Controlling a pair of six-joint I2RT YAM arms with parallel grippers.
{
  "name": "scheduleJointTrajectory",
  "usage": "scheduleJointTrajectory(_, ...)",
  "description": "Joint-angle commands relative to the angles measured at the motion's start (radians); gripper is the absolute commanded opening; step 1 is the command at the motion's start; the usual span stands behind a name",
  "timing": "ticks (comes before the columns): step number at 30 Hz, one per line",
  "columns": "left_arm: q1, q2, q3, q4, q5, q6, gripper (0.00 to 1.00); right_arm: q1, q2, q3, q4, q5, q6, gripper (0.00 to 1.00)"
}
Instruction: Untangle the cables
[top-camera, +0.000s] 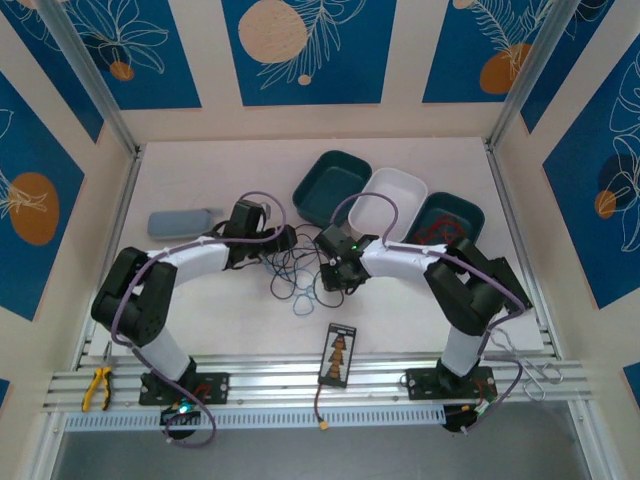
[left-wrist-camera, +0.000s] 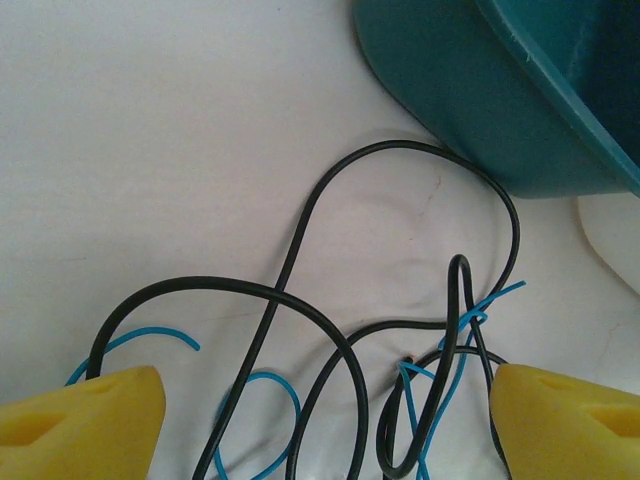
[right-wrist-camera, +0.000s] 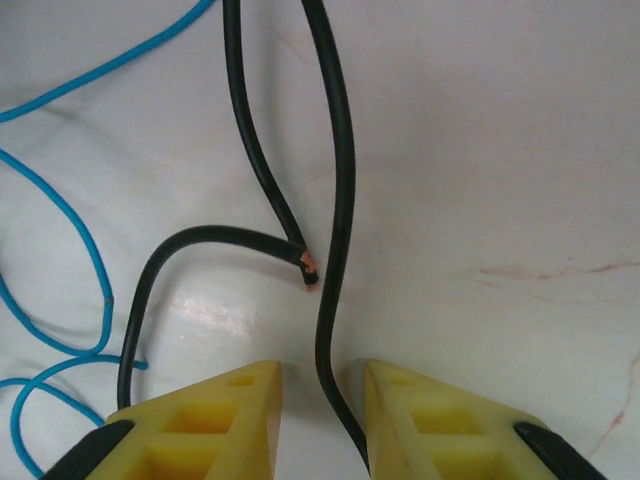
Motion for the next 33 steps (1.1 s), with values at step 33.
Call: scheduleJointTrajectory(33,-0.042,0.12,0.013,-0.068,-0.202,0.031,0.67,0.094,-0.58,0.058,0.058,0.236,-0.171,0.0)
